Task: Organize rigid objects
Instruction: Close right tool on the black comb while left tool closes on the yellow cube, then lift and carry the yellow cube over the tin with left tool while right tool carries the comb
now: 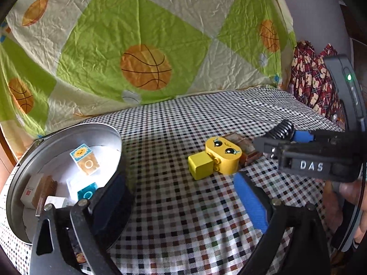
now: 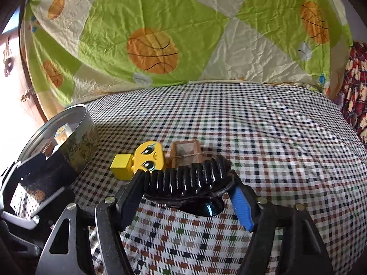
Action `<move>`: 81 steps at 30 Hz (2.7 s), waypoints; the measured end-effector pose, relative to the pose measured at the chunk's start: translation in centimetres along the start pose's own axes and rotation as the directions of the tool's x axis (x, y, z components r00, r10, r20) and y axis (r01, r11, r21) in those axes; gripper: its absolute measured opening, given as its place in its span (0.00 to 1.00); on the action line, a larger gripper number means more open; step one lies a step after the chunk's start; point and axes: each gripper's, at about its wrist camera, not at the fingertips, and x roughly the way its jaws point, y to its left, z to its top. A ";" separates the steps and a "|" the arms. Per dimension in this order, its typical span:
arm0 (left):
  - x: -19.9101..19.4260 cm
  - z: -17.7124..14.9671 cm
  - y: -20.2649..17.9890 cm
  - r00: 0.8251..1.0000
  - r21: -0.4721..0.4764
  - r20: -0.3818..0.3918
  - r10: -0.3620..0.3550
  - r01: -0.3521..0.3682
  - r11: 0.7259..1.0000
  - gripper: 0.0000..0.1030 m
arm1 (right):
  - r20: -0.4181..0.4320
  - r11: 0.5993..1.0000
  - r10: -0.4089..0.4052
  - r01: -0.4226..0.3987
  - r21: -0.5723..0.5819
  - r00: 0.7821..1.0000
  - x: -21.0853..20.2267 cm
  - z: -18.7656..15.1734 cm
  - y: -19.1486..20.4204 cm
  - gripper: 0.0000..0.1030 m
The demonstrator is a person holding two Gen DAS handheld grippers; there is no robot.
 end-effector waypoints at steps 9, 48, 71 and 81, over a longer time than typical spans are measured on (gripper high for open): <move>4.6 1.4 -1.5 0.992 0.018 -0.125 -0.001 0.004 1.000 0.77 | 0.021 0.997 -0.041 0.040 0.066 0.999 0.9 0.0 -1.2 0.70; 4.3 1.9 -0.1 1.000 -0.092 -0.015 0.016 -0.017 0.996 0.27 | 0.134 0.994 -0.094 0.085 0.073 0.986 -1.0 -0.4 -0.9 0.70; 1.2 1.6 0.3 0.986 -0.128 0.140 0.094 -0.076 0.989 0.27 | 0.209 0.992 -0.108 0.092 0.085 0.972 -2.3 -0.8 -0.8 0.70; 0.3 1.3 0.6 0.976 -0.150 0.184 0.114 -0.087 0.985 0.27 | 0.236 0.992 -0.115 0.097 0.085 0.965 -2.7 -0.9 -0.8 0.70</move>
